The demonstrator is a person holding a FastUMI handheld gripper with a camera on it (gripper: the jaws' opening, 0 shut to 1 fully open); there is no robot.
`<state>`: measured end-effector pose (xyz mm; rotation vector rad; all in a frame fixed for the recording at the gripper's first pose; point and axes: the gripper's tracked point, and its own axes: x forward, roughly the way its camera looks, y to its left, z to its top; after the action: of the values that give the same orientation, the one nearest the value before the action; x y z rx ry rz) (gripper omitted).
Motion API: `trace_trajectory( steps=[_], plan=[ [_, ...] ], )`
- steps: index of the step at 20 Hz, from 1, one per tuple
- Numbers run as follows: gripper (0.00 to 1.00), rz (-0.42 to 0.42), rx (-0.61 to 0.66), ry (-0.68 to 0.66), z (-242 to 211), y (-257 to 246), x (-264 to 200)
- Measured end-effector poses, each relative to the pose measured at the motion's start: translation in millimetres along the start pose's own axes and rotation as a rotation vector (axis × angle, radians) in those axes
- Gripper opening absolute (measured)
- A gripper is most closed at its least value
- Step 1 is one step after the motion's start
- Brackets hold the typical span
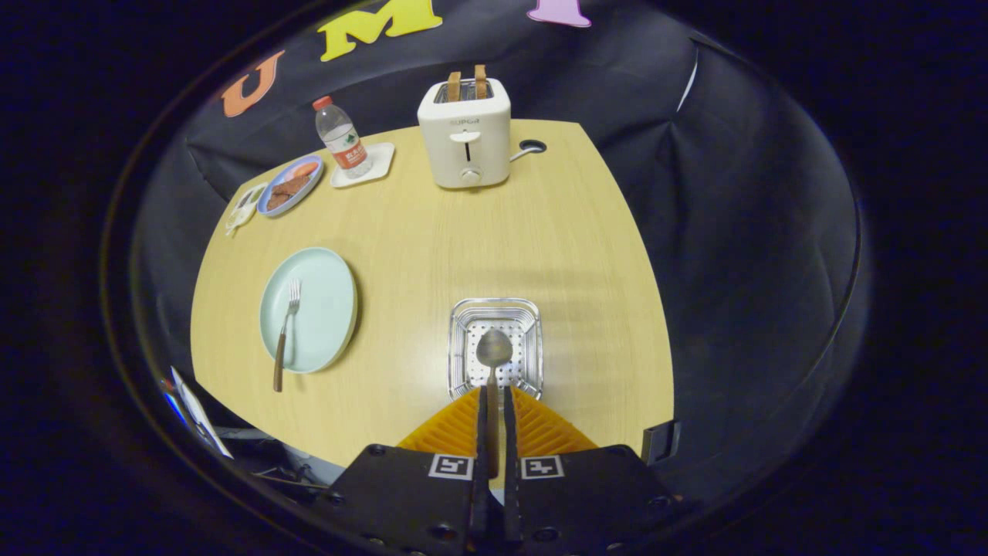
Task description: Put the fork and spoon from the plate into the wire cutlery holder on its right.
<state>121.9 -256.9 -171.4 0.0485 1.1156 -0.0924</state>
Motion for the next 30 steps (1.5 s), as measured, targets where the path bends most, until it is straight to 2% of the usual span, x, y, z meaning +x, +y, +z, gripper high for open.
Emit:
trace_trajectory(
  steps=[2, 6, 9, 14, 16, 20, 26, 30],
  plan=[
    [0.17, 0.000, -0.008, -0.016, -0.8, 0.8, -6.1],
    [0.43, -0.013, -0.020, -0.062, -3.1, 12.2, -18.3],
    [0.91, -0.015, -0.065, -0.097, -7.1, 38.5, -31.0],
    [0.95, -0.017, -0.136, -0.129, -17.2, 110.3, -44.6],
    [0.95, 0.008, -0.160, -0.119, -28.2, 150.3, -41.7],
    [0.95, 0.007, -0.189, -0.078, -43.0, 210.6, -25.4],
    [0.95, -0.032, -0.153, -0.040, -47.2, 259.7, 8.6],
    [0.94, -0.017, -0.128, -0.039, -38.6, 285.1, 39.4]
  ],
)
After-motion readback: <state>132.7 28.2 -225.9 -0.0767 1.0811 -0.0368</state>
